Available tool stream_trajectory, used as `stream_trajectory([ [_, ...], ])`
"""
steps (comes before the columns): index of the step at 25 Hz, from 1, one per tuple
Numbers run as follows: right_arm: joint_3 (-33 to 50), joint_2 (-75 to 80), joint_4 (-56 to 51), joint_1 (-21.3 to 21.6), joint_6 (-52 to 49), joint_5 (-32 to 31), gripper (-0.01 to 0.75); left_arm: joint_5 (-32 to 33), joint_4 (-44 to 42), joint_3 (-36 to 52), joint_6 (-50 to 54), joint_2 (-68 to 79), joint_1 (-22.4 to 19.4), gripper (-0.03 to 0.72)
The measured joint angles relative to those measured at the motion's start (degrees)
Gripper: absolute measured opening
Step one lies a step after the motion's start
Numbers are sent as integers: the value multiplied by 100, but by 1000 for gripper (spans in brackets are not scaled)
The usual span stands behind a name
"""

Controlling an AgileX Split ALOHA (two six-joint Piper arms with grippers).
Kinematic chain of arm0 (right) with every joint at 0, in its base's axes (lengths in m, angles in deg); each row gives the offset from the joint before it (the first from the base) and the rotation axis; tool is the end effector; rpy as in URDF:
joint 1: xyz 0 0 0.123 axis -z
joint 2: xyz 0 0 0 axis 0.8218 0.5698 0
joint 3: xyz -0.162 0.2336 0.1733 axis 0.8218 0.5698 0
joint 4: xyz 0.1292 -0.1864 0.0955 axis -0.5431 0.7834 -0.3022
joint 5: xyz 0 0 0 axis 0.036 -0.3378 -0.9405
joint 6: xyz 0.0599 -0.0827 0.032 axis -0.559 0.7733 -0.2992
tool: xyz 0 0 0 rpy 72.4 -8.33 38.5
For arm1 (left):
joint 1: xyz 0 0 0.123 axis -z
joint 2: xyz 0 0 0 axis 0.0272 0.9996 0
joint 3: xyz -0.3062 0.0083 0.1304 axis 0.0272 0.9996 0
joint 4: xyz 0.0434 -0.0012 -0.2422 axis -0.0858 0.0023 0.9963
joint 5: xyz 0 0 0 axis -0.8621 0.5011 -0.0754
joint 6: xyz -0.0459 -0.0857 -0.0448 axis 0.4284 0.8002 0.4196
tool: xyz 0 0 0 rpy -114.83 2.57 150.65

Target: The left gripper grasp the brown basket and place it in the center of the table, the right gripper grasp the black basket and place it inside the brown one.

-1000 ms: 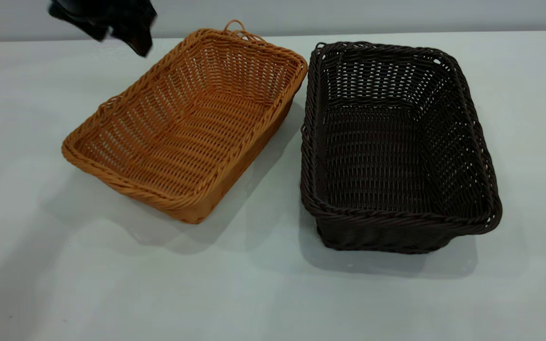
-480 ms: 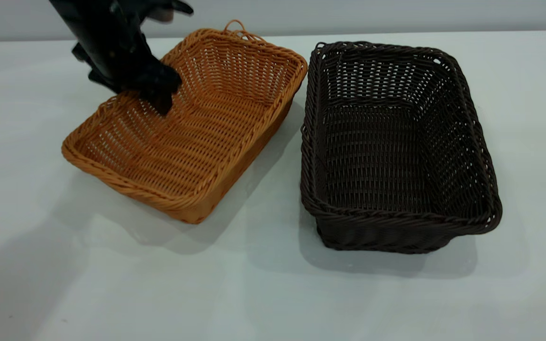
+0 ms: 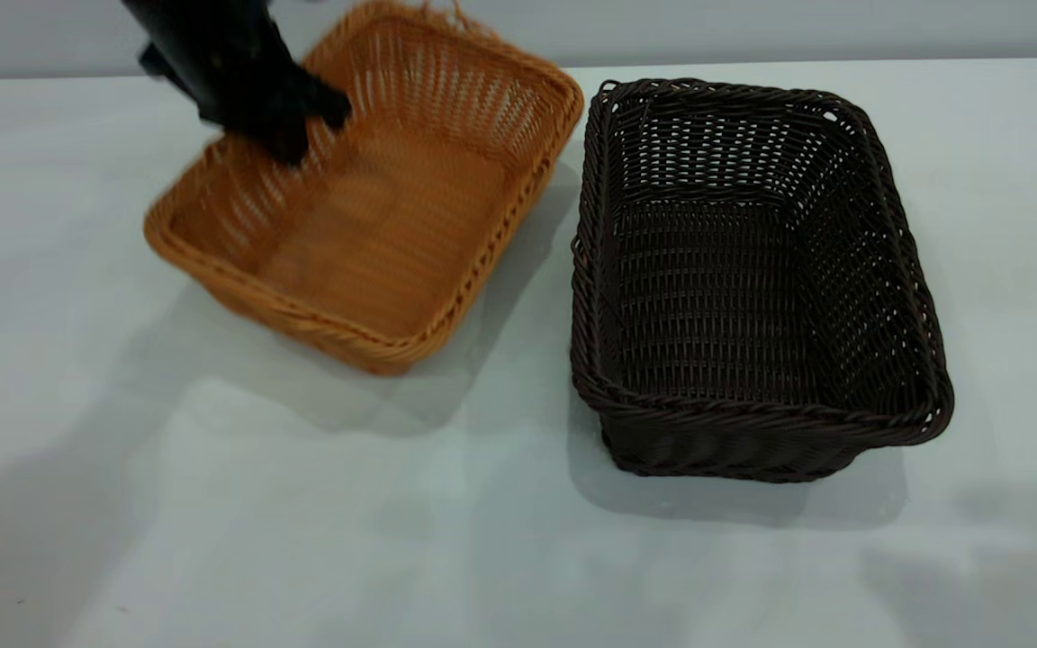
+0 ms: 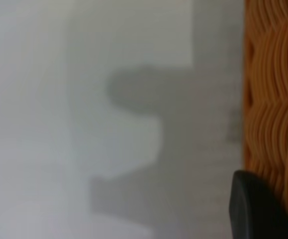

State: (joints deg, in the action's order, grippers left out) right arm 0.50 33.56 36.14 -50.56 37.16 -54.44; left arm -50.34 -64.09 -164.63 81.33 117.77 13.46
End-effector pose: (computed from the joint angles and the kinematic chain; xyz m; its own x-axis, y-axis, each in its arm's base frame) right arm 0.1450 0.0501 0.2991 -0.9059 0.2218 -0.3608 -0.0359 0.8086 0.5872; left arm 0.5077 -0.1348 0.1112 -0.7437 0.3656 -0.5597 0.3759 0.9210 0.1020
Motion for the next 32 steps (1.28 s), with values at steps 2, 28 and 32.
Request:
stream_trajectory([
  [2,0,434,-352,-108,-90,18,593,-98,-42,-35,0,-239,-38,81],
  [28,-95,5022,-2017,-2183,-2150,2530,593,-620,-118,-52,9,-1063,-92,80],
  [32,-178,5373,-2503,-2183,-1732,2801,593,-620,-118,-52,9,-1063,-92,80],
])
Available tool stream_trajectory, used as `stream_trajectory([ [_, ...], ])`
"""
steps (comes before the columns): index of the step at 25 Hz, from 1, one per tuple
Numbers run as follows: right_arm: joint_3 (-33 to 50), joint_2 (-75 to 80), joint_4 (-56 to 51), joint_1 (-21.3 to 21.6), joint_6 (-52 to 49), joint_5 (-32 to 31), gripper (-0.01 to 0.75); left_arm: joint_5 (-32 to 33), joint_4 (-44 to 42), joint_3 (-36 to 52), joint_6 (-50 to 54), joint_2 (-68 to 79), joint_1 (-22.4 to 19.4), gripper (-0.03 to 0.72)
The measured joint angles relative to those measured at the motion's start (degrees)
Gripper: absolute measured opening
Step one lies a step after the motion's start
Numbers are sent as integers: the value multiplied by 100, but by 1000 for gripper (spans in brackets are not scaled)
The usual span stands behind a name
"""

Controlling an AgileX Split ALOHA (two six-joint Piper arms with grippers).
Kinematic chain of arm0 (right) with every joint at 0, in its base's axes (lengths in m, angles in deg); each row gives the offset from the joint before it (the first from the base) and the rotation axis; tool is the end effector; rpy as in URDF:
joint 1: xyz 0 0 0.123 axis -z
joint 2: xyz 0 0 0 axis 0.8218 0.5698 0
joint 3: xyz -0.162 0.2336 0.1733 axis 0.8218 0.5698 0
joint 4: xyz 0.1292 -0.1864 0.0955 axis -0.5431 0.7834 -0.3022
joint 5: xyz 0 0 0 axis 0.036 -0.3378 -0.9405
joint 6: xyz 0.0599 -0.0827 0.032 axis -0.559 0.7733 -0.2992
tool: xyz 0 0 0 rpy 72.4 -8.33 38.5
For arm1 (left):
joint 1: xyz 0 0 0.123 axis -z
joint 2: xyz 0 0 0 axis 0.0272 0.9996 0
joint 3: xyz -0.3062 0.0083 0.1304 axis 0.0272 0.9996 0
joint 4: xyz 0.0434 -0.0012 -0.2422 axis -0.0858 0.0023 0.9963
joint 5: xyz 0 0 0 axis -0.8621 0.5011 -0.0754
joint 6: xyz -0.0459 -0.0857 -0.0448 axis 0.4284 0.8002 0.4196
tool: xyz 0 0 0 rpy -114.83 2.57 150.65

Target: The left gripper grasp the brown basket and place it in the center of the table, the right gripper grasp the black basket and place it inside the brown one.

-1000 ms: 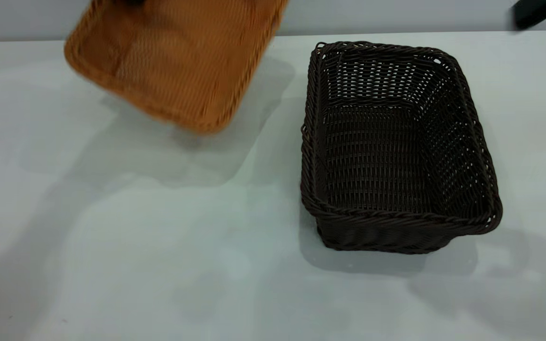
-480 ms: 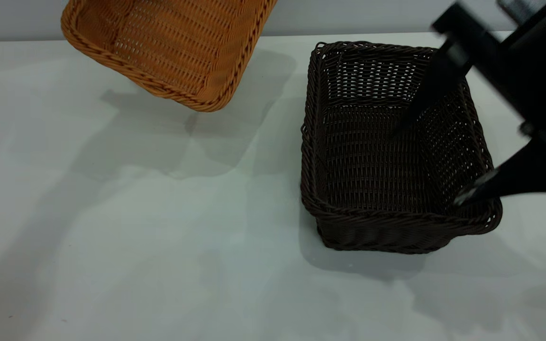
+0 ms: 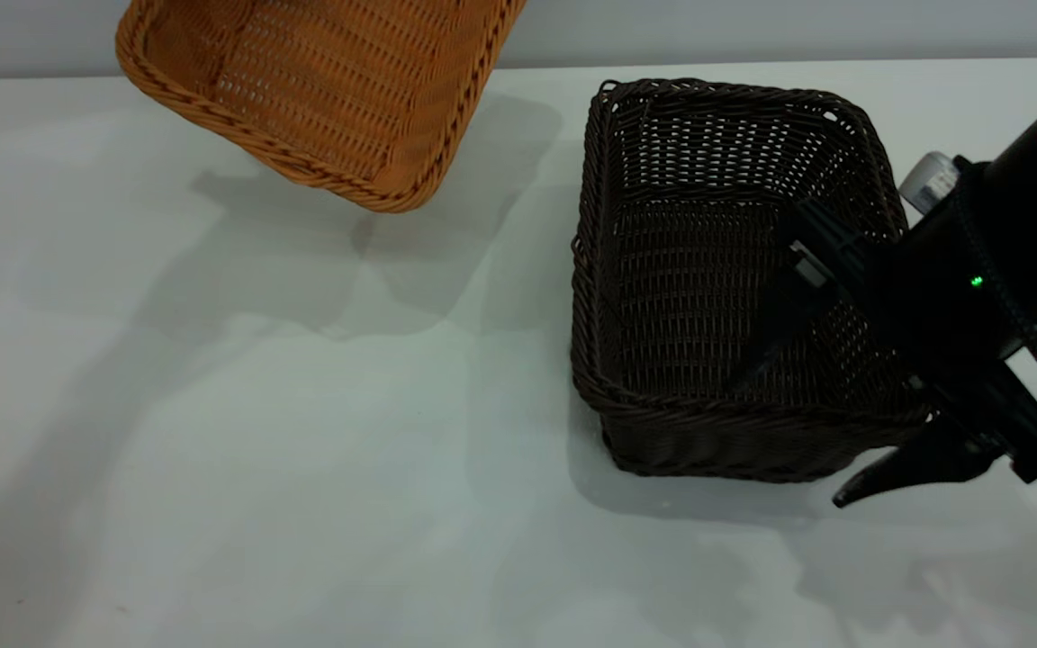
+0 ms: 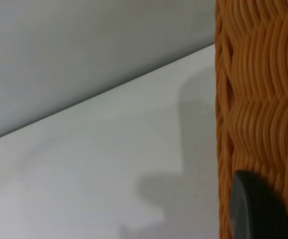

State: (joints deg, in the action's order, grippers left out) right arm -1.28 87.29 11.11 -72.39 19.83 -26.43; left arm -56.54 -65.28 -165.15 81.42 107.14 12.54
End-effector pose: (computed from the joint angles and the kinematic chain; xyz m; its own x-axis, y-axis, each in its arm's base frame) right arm 0.2630 0.1295 0.1010 -0.7002 0.6444 0.3072 0.7128 0.6067 0.3520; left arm 0.5120 -0.1272 0.2198 -0.5448 0.3225 -0.7740 0.3377 0.9293 0.1495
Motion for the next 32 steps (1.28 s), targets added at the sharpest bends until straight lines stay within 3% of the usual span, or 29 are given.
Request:
stream_trajectory([
  [9,-272,401,-574,-11,474,337,592,-22,-4,0,-16,0,0,80],
  [15,-341,591,-594,-11,648,975,575,-27,-24,0,-34,0,-9,80],
  [19,-457,596,-623,-11,819,1541,468,-9,-30,0,-48,0,-104,80],
  [24,-538,609,-672,49,883,2278,230,141,-47,0,-51,-57,-400,80],
  [28,-569,609,-692,382,1077,2494,87,216,-47,0,-51,-208,-561,80],
  [32,-569,609,-426,1016,1842,2251,76,368,-47,0,-221,-287,-577,80],
])
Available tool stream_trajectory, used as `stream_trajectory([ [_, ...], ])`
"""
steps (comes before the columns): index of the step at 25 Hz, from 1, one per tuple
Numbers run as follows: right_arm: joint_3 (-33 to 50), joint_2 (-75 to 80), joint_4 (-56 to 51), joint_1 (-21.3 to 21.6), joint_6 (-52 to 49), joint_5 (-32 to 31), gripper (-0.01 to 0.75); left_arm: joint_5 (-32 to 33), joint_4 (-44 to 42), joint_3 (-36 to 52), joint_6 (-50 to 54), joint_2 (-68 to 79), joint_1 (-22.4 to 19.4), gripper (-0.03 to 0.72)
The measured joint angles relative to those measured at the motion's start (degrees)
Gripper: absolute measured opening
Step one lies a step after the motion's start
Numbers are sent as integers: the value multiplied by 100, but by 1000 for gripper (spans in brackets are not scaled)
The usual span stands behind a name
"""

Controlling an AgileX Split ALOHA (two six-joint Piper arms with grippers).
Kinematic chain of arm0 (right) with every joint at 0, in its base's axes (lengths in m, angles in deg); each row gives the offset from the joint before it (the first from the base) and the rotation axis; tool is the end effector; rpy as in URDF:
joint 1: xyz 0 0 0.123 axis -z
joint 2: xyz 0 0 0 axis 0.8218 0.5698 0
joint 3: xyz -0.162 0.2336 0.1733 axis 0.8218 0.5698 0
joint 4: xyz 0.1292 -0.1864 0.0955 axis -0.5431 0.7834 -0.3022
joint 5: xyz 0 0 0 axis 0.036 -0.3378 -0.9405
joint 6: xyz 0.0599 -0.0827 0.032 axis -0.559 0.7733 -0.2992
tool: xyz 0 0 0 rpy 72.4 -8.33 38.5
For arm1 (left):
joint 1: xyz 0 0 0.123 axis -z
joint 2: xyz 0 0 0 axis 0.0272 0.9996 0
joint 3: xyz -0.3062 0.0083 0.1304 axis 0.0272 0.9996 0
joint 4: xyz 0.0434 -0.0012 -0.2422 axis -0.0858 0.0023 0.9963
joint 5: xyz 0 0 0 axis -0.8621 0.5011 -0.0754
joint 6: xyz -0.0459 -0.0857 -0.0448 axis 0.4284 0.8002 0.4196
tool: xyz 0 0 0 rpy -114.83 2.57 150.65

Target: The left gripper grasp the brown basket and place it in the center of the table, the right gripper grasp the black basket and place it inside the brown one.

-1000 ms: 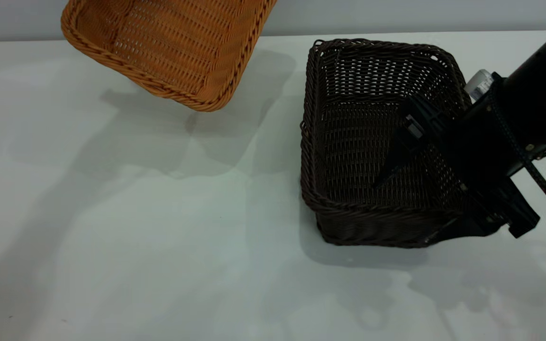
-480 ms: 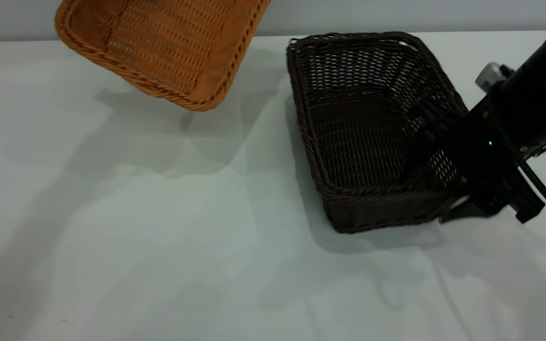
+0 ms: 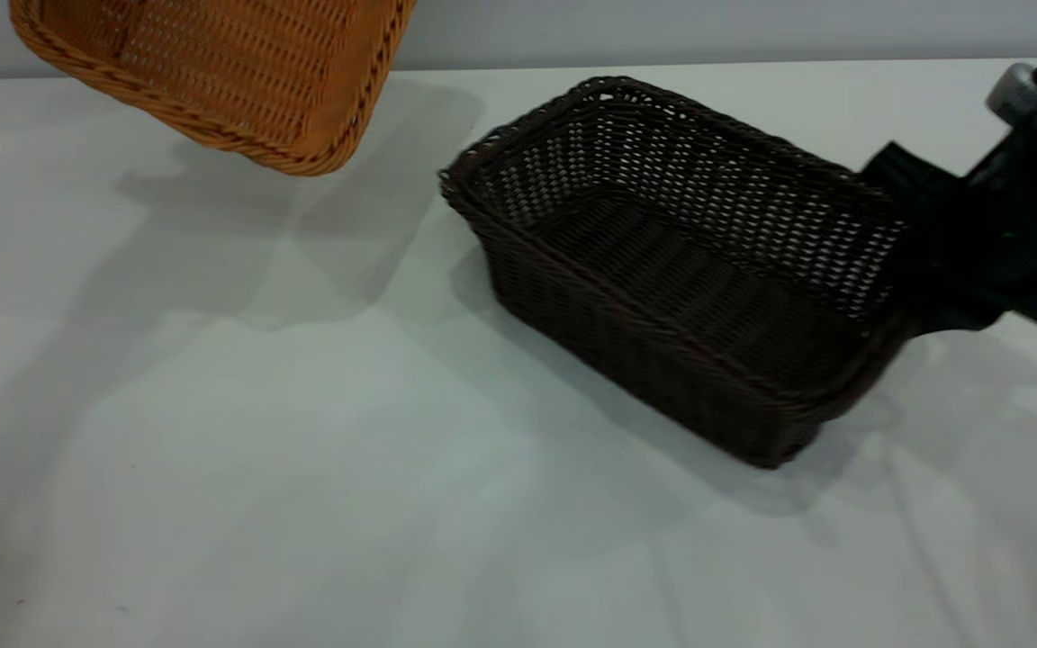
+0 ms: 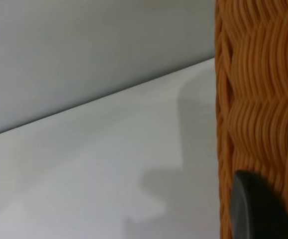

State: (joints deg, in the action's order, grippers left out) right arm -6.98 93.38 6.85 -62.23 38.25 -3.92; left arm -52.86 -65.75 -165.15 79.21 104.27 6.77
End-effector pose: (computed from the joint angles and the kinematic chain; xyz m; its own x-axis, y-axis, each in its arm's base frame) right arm 0.3318 0.0496 0.0759 -0.6706 0.7293 -0.1355 0.6671 0.6728 0.3200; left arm 0.5128 -0.0731 0.2407 -0.5744 0.3112 -0.7571 0.2663 0.9456 0.1866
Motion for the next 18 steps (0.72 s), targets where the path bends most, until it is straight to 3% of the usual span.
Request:
stream_trajectory([
  [4,0,-205,280,982,1085,-538,76,126,24,0,-677,50,0,80],
  [9,-344,-920,602,2301,2437,-1557,76,886,589,0,-2017,61,68,80],
  [14,-1056,-1437,838,3287,2610,-2685,76,1817,1655,0,-4250,154,455,80],
  [18,-1535,-1450,1296,3682,2406,-3553,76,2268,2174,0,-6120,408,873,80],
])
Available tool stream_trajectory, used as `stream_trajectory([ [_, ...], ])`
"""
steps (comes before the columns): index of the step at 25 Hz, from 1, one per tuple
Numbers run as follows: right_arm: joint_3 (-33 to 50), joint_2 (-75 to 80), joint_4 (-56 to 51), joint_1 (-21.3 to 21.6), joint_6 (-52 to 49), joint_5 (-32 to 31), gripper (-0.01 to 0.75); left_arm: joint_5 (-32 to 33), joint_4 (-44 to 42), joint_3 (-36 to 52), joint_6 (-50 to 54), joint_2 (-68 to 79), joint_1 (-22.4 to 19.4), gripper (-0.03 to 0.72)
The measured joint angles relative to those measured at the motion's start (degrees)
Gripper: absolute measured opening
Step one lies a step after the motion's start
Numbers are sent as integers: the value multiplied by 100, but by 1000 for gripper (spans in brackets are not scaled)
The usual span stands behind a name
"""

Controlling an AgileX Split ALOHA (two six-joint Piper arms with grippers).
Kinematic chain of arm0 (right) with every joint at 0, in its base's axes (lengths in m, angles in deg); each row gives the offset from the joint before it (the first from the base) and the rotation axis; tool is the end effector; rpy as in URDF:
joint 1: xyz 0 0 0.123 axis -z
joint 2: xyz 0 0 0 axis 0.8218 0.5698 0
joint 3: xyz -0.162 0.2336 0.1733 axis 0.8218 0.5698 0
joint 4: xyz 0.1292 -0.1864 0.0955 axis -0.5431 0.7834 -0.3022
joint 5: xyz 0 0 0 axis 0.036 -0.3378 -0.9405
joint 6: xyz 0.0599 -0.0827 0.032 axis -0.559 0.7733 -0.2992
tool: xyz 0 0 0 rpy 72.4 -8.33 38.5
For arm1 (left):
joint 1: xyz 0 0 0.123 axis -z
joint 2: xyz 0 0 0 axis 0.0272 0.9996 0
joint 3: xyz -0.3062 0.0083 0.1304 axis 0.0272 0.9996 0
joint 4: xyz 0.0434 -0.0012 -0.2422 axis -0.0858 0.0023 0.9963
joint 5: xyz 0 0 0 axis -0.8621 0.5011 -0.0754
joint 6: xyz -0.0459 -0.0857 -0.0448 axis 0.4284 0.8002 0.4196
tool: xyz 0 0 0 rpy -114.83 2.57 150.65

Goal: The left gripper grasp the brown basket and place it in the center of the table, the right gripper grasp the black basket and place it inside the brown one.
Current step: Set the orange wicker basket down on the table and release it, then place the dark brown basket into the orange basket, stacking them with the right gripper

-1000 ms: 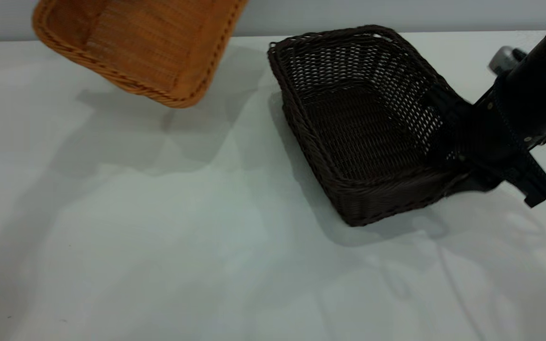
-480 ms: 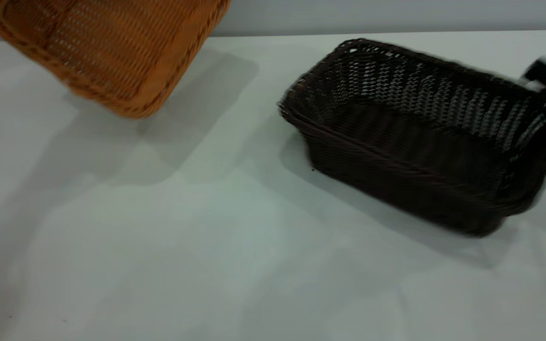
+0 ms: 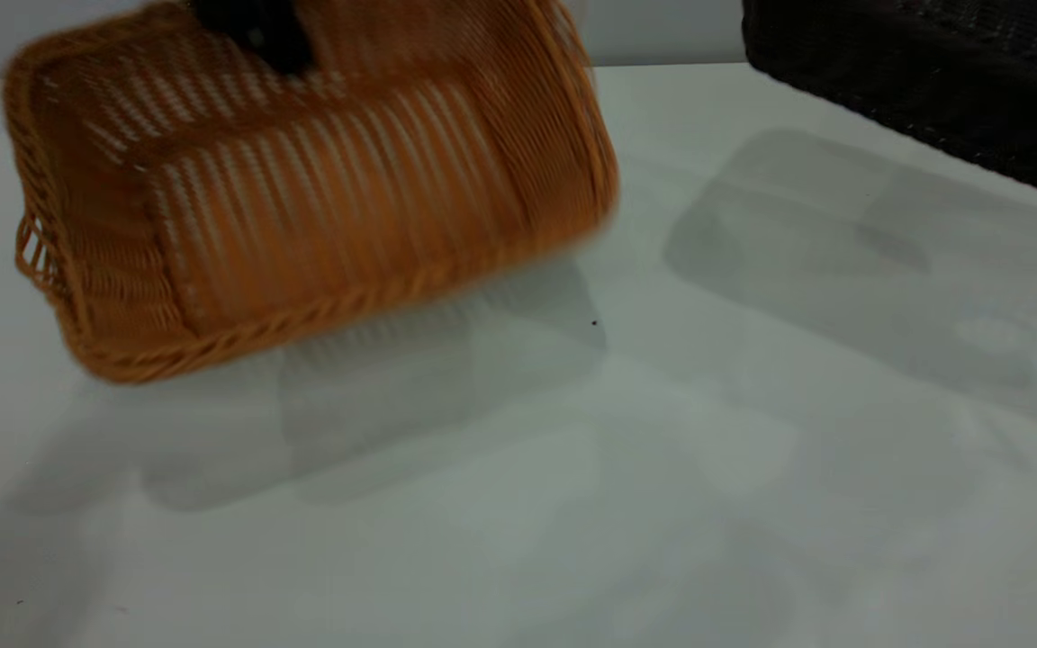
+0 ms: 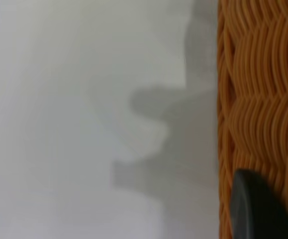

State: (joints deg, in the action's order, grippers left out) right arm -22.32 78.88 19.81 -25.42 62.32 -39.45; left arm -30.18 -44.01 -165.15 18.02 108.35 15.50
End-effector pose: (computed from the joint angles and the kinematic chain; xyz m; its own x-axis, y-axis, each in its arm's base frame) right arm 0.3440 -0.1273 0.2212 -0.7220 0.5760 -0.3833 0.3033 0.7614 0.5729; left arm 0.4648 -0.1631 0.1815 -0.1801 0.9078 -0.3787 0.9175 0.2938 0.2681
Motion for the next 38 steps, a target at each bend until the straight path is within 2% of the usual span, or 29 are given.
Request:
stream_trajectory([
  [4,-285,0,304,41,-116,-520,76,-118,246,0,-752,349,480,80],
  [10,-338,0,400,41,-177,-694,76,-632,269,0,-862,683,1188,81],
  [15,-338,0,432,45,-183,-921,76,-714,303,0,-852,745,1375,115],
  [17,-338,0,432,45,-204,-995,76,-747,316,-12,-753,745,1375,184],
  [23,-338,0,444,45,-287,-1121,76,-1082,316,-20,-224,745,1375,467],
  [25,-338,0,444,45,-287,-1185,76,-1251,316,-20,-30,724,1370,524],
  [28,-343,0,450,32,-382,-1333,76,-1406,335,-20,378,551,1256,563],
  [31,-348,0,462,-170,-496,-1405,76,-1457,362,-20,978,298,931,572],
  [33,-348,0,549,-573,-709,-1423,76,-1462,362,-20,1540,131,599,572],
  [38,-348,0,994,-1939,-1476,-1167,76,-1471,356,-20,2767,-100,-306,572],
])
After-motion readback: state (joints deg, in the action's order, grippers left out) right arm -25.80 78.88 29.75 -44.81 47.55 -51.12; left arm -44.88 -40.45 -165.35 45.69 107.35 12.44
